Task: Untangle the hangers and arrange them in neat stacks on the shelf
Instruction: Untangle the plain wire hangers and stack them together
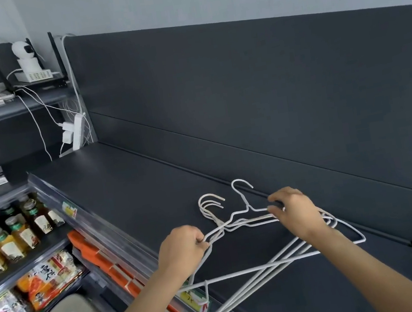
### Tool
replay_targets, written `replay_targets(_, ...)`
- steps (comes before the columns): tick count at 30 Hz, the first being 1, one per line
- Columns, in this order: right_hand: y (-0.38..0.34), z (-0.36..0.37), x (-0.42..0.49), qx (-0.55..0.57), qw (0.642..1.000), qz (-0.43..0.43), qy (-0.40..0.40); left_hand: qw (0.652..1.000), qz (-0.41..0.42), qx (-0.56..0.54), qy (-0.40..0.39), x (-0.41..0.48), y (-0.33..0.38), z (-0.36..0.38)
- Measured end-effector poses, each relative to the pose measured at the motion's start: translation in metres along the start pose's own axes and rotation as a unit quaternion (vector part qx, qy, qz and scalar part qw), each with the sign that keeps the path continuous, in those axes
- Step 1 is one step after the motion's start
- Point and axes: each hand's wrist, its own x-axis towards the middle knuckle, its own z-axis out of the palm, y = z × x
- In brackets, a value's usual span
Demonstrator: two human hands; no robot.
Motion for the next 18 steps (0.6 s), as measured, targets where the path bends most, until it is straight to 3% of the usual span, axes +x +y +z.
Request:
replay_targets(4, -0.002, 0.008, -0.014, 0.003, 1.0, 0.017, -0.017, 1.0, 0.017, 0.013, 0.023, -0.005, 0.0, 0.004)
replay_targets(11, 0.047, -0.012, -0.018, -0.118, 0.977, 0.174, -0.019, 0.998, 0.013, -0.029, 0.047, -0.005, -0.014, -0.002)
replay_targets(15, 0.074, -0.023, -0.027, -0.031, 0.958, 0.281, -0.045, 0.999, 0.012, -0.031, 0.04, -0.004, -0.018, 0.0)
replay_targets(18, 0.087, -0.031, -0.032, 0.081, 0.947, 0.312, -0.015, 0.998, 0.016, -0.03, 0.043, -0.002, -0.019, 0.001)
